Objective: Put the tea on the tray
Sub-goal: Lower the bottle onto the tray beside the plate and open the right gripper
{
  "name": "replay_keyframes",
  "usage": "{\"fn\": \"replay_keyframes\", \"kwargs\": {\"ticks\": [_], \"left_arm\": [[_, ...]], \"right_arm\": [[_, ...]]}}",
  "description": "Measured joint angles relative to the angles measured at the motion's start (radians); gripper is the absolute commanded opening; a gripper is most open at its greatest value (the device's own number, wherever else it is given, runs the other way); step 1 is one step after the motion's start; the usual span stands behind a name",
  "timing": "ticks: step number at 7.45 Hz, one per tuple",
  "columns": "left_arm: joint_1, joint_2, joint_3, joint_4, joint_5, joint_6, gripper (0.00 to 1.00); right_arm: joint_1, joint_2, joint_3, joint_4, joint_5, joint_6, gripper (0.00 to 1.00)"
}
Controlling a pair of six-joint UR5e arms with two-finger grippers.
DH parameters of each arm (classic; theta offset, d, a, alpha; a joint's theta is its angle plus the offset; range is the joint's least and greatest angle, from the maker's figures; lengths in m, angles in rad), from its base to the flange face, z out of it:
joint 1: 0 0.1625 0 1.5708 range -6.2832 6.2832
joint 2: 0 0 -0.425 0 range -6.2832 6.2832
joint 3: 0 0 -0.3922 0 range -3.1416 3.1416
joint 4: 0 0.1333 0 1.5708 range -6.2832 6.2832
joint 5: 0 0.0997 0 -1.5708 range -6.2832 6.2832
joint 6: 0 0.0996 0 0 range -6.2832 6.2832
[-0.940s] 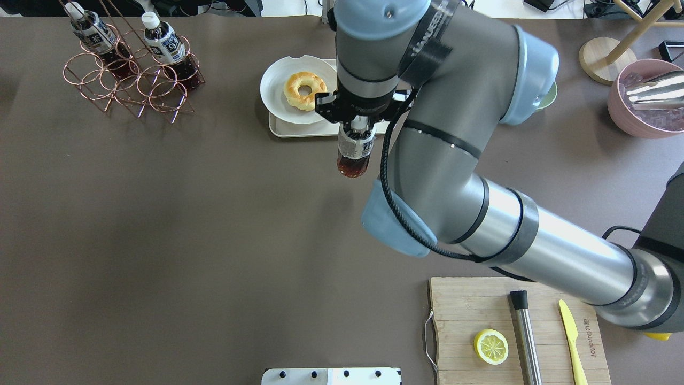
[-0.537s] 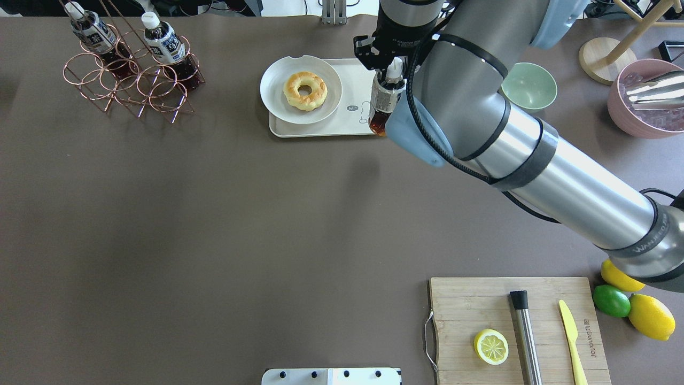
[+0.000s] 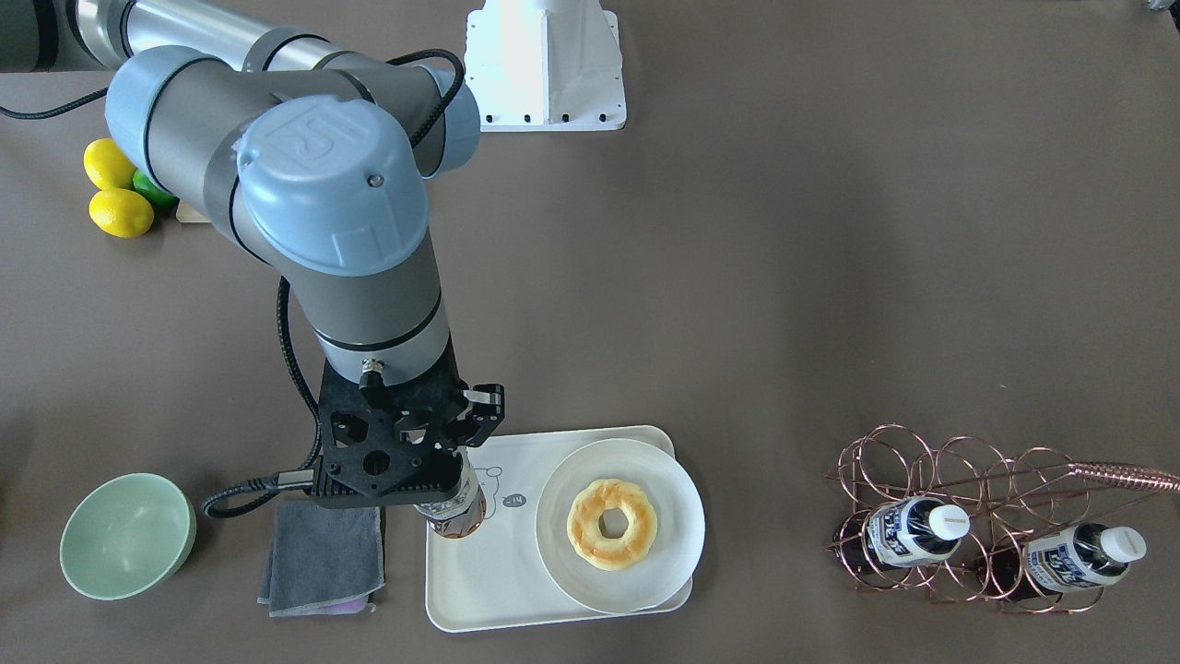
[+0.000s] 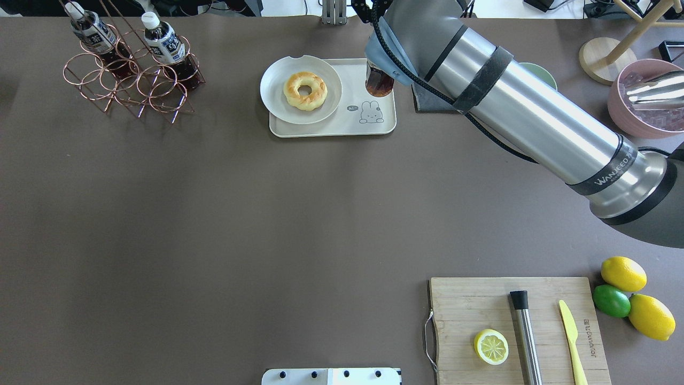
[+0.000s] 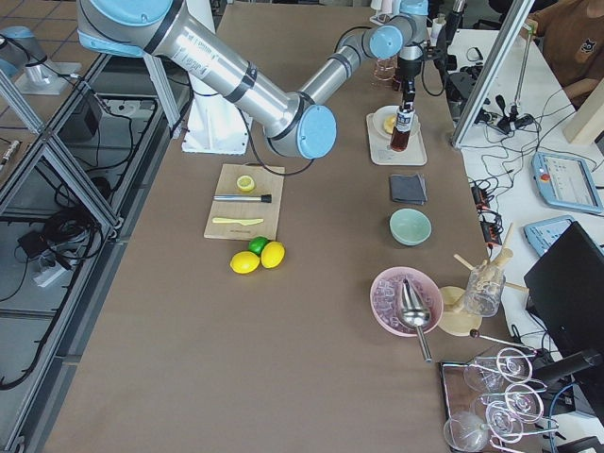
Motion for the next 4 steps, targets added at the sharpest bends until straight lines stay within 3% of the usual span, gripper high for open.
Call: {"fn": "replay_keyframes", "kwargs": {"ticks": [4], "left_arm": [[0.000, -0.010, 0.004, 0.000, 0.001, -0.001, 0.98]], "right_arm": [[-0.025, 0.004, -0.109, 0.125, -0.005, 0.000, 0.00]]}}
